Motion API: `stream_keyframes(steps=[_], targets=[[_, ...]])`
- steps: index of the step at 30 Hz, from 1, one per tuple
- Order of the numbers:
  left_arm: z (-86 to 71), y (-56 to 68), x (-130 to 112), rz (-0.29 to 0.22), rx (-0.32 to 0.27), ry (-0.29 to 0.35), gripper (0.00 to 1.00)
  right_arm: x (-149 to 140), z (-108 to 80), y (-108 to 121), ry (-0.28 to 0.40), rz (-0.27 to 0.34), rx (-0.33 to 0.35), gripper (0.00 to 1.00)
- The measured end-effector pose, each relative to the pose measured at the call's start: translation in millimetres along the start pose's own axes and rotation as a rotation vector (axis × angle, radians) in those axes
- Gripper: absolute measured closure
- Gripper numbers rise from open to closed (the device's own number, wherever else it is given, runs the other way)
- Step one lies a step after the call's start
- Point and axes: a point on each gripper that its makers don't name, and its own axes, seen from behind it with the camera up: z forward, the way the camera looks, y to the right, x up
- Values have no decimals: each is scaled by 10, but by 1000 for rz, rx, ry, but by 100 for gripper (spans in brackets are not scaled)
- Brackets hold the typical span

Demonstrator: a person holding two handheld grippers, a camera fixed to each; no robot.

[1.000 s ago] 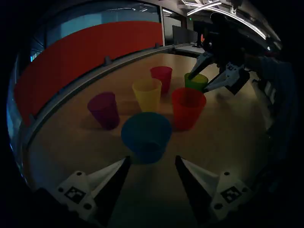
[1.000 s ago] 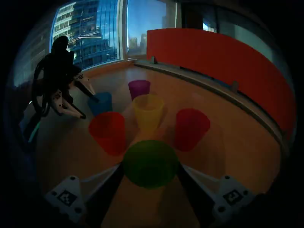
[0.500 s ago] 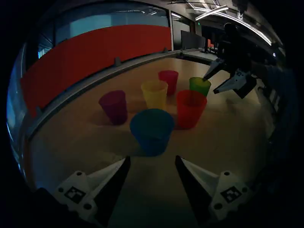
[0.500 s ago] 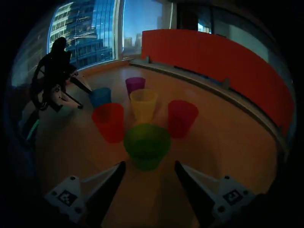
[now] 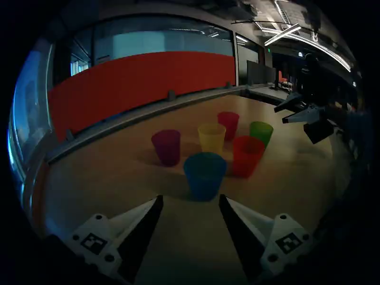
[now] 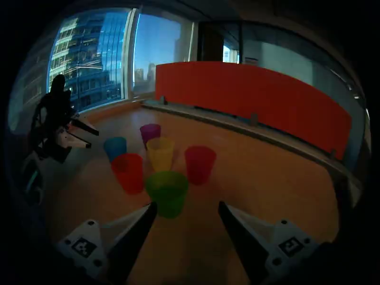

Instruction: Pour water

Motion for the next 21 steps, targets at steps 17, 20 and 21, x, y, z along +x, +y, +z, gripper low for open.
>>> stream_keyframes(steps=[17, 20, 21], targets=[[-437, -377, 591, -71, 264, 295, 13, 698, -421, 471, 304, 32, -331, 0], [-516, -416, 710, -84, 310, 357, 13, 769, -486, 534, 346, 35, -389, 0], [-542, -431, 743, -89, 326, 374, 13, 790, -505, 551, 360, 38, -405, 0]])
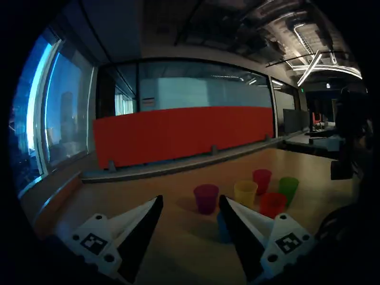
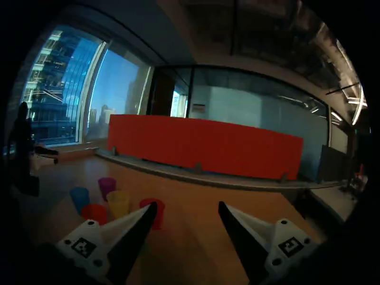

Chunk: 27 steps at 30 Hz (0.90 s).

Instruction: Pour water

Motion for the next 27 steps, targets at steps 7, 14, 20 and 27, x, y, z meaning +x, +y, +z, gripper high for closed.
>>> stream_keyframes(steps=[7, 14, 20, 27], targets=[[-83, -127, 194, -16, 102, 70, 13, 145, -31, 132, 78, 22, -99, 0], [-179, -219, 287, -49, 169, 108, 13, 291, -58, 251, 150, 79, -177, 0], [-193, -239, 294, -81, 179, 122, 13, 316, -57, 290, 177, 110, -203, 0], [-188, -252, 269, -86, 195, 120, 13, 314, -30, 253, 191, 125, -208, 0]])
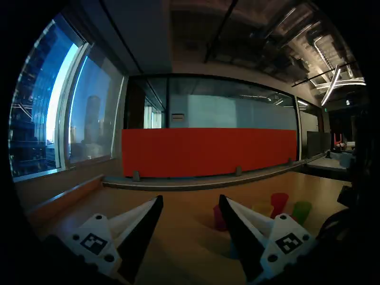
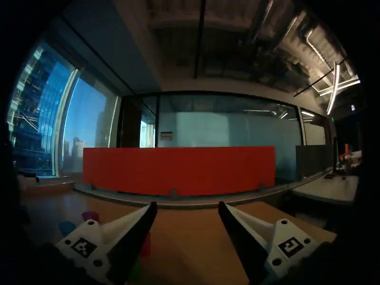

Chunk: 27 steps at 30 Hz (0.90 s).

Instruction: Pour water

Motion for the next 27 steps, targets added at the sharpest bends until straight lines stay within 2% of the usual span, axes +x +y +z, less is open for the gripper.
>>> stream_keyframes(steps=[6, 17, 27], targets=[[19, 9, -42, 2, 7, -3, 13, -94, 19, -57, -13, 0, 6, 0], [41, -32, -288, 4, 46, -13, 13, -231, 1, -90, -22, -8, 0, 0], [41, -56, -522, 39, 80, -20, 13, -297, -57, -87, -34, 9, -1, 0]])
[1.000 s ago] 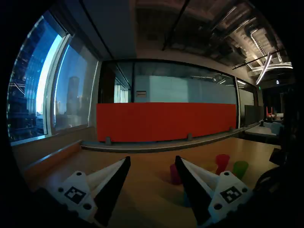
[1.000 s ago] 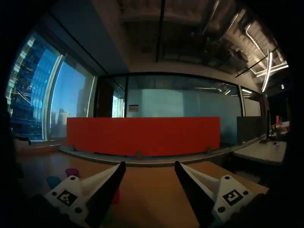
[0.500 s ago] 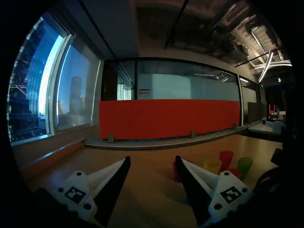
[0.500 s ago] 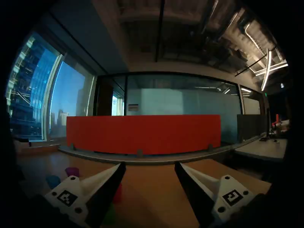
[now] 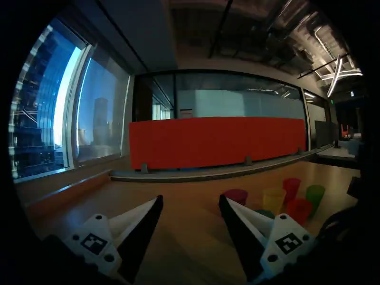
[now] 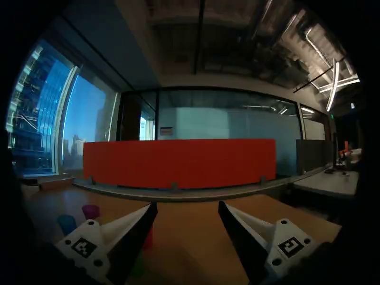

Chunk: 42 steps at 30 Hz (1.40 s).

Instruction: Pour water

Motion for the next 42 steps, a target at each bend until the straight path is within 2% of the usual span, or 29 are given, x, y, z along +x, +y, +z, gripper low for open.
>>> stream_keyframes(steps=[14, 29, 42], targets=[[38, -88, -189, -44, 14, -3, 13, -52, -63, 14, -15, 14, -4, 0], [106, -121, -322, -41, 11, -14, 13, 41, -103, 74, -7, 22, -18, 1], [115, -145, -325, -42, 12, -15, 13, -30, -86, 47, -21, 21, -12, 1]])
